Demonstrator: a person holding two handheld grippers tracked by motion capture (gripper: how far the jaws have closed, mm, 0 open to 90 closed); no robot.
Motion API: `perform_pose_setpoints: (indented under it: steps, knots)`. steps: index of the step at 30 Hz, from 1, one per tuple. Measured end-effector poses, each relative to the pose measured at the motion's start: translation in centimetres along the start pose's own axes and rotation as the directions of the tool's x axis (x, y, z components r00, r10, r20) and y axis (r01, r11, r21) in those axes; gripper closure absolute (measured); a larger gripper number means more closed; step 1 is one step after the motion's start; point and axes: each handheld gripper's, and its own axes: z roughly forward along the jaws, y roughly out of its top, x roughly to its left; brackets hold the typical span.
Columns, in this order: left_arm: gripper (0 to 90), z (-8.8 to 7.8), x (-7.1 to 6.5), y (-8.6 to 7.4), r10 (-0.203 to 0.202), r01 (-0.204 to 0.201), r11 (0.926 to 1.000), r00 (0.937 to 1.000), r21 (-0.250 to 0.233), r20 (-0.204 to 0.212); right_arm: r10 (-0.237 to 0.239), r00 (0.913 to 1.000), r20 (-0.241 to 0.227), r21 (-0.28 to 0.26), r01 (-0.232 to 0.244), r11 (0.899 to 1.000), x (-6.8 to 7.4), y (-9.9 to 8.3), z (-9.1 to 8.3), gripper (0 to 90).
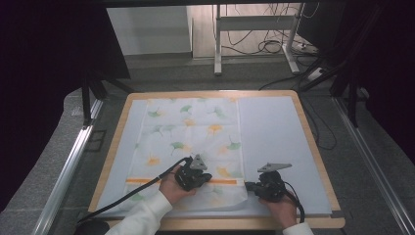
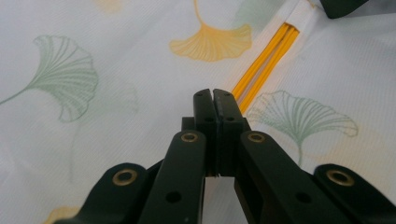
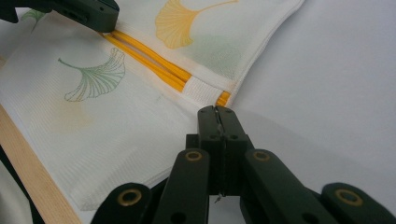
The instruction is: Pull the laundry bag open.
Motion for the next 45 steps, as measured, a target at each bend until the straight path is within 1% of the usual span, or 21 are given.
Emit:
perform_pose_setpoints:
  steps: [4, 13, 15, 17, 20, 21, 23, 24, 26, 28, 30, 33, 35, 38, 42, 45]
  knots:
    - [90.0, -0.3, 0.3, -0.3, -0.017, 0.017, 0.9999, 0.9998, -0.001, 0.004, -0.005, 1.0000, 0.005, 0.001, 0.005, 1.000, 0.1, 0.0, 0.0, 89.6]
    - [90.0, -0.6, 0.5, -0.7, -0.018, 0.018, 0.9998, 0.9998, 0.001, -0.003, -0.015, 0.9997, 0.019, 0.004, 0.015, 1.000, 0.3, 0.0, 0.0, 89.6]
    - [90.0, -0.5, 0.5, -0.7, -0.023, 0.023, 0.9997, 0.9997, -0.002, 0.001, -0.028, 0.9992, 0.028, 0.004, 0.028, 1.000, 0.5, 0.1, 0.0, 89.6]
    - [90.0, -0.4, 0.5, -0.7, -0.018, 0.018, 0.9998, 0.9998, -0.002, -0.002, -0.027, 0.9992, 0.031, 0.006, 0.027, 1.000, 0.6, 0.1, 0.0, 89.5]
    - [90.0, -0.4, 0.5, -0.7, -0.017, 0.017, 0.9999, 0.9999, 0.000, -0.003, -0.063, 0.9966, 0.053, 0.015, 0.062, 0.998, 1.2, 0.4, 0.2, 89.5]
    - [90.0, -0.4, 0.5, -0.7, -0.017, 0.017, 0.9999, 0.9999, 0.000, -0.004, -0.068, 0.9961, 0.057, 0.018, 0.067, 0.998, 1.3, 0.5, 0.3, 89.5]
    - [90.0, -0.4, 0.4, -0.7, -0.018, 0.018, 0.9998, 0.9998, 0.001, -0.005, -0.079, 0.9951, 0.059, 0.019, 0.078, 0.997, 1.6, 0.7, 0.5, 89.5]
    - [90.0, -0.4, 0.4, -0.7, -0.018, 0.018, 0.9998, 0.9998, 0.001, -0.006, -0.080, 0.9956, 0.048, 0.025, 0.079, 0.997, 1.8, 0.9, 0.8, 89.5]
    - [90.0, -0.4, 0.4, -0.7, -0.016, 0.016, 0.9999, 0.9998, 0.001, -0.006, -0.091, 0.9949, 0.044, 0.029, 0.090, 0.996, 2.2, 1.1, 1.2, 89.5]
    - [90.0, -0.5, 0.4, -0.7, -0.010, 0.010, 0.9999, 0.9999, 0.006, -0.011, -0.106, 0.9926, 0.059, 0.038, 0.104, 0.994, 2.5, 1.4, 1.5, 89.5]
    - [90.0, -0.5, 0.5, -0.7, -0.016, 0.016, 0.9999, 0.9998, 0.006, -0.010, -0.099, 0.9933, 0.060, 0.039, 0.097, 0.995, 2.5, 1.5, 1.7, 89.6]
    - [90.0, -0.6, 0.6, -0.8, -0.020, 0.020, 0.9998, 0.9998, 0.005, -0.010, -0.067, 0.9970, 0.038, 0.029, 0.066, 0.997, 2.0, 1.4, 1.6, 89.7]
    - [90.0, -0.7, 0.7, -0.9, -0.016, 0.016, 0.9999, 0.9997, 0.006, -0.017, -0.068, 0.9970, 0.036, 0.029, 0.067, 0.997, 2.0, 1.4, 1.7, 89.7]
    - [90.0, -0.9, 0.8, -1.1, -0.025, 0.026, 0.9997, 0.9995, 0.006, -0.017, -0.070, 0.9968, 0.039, 0.029, 0.068, 0.997, 2.1, 1.4, 1.6, 89.7]
    - [90.0, -1.2, 0.9, -1.3, -0.021, 0.021, 0.9997, 0.9994, 0.011, -0.029, -0.070, 0.9969, 0.036, 0.026, 0.069, 0.997, 2.0, 1.4, 1.6, 89.7]
    - [90.0, -1.4, 1.0, -1.4, -0.026, 0.026, 0.9995, 0.9992, 0.015, -0.032, -0.070, 0.9969, 0.036, 0.025, 0.070, 0.997, 2.0, 1.4, 1.6, 89.7]
